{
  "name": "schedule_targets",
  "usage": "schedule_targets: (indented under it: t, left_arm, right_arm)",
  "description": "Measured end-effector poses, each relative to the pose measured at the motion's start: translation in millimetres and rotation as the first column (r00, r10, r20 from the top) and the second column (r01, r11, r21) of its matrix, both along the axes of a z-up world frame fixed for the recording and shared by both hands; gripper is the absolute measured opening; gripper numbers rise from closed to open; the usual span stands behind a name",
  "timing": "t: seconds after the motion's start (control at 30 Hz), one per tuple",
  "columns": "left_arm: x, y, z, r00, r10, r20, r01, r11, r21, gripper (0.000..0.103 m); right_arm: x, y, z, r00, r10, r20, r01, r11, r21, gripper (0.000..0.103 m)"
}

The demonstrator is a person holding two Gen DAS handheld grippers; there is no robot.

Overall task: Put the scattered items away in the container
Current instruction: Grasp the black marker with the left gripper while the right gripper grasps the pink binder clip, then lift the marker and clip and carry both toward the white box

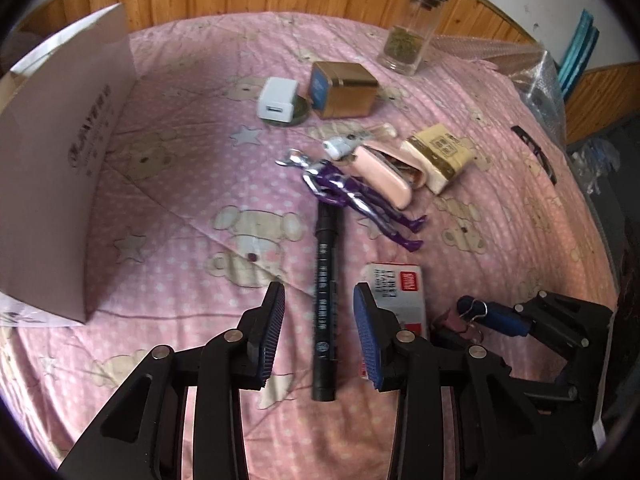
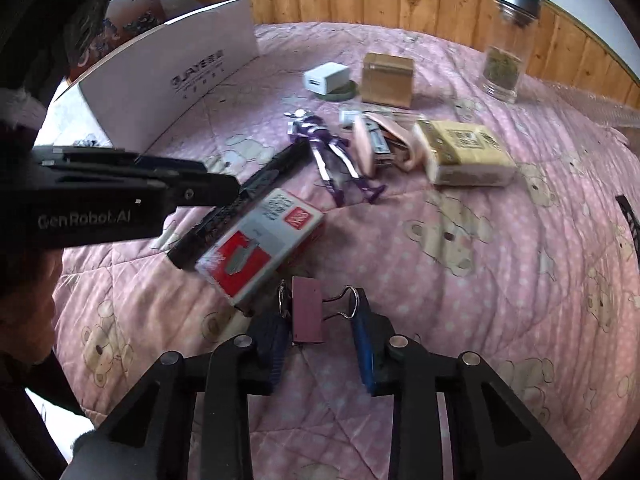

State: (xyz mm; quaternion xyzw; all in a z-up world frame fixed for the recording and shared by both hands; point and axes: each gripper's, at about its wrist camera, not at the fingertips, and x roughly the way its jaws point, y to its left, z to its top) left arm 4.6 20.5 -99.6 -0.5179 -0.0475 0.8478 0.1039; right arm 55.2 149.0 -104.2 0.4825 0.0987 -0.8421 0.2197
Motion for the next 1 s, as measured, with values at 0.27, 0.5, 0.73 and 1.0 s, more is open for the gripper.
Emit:
schedule_targets:
  t: [0.27, 0.5, 0.73, 1.0]
  left_arm:
    - [-8, 3, -15, 1.0, 0.01, 0.014, -0.009, 0.999, -0.039, 0.015]
    - [-6, 8, -13, 1.0, 0.004, -0.018, -0.005, 0.997, -0.078, 0.013]
    - [-5, 3, 5, 0.998, 0.049, -0.041, -0.051, 0.998, -0.049, 0.013]
    - [1, 11, 27, 0.997, 0.04, -0.063, -0.04, 0.999, -0.004, 0.013]
  right_arm:
    - [2, 8, -1, 1.0, 0.008, 0.007, -0.008, 0.999, -0.034, 0.032]
    - [-3, 16, 3, 0.999, -0.011, 0.042, 0.014, 0.997, -0.073, 0.02]
    - [-4, 24, 16, 0.999, -0.031, 0.042, 0.036, 0.989, -0.141, 0.02]
    - [-5, 22, 34, 0.999, -0.032, 0.021, 0.035, 0.982, -0.187, 0.02]
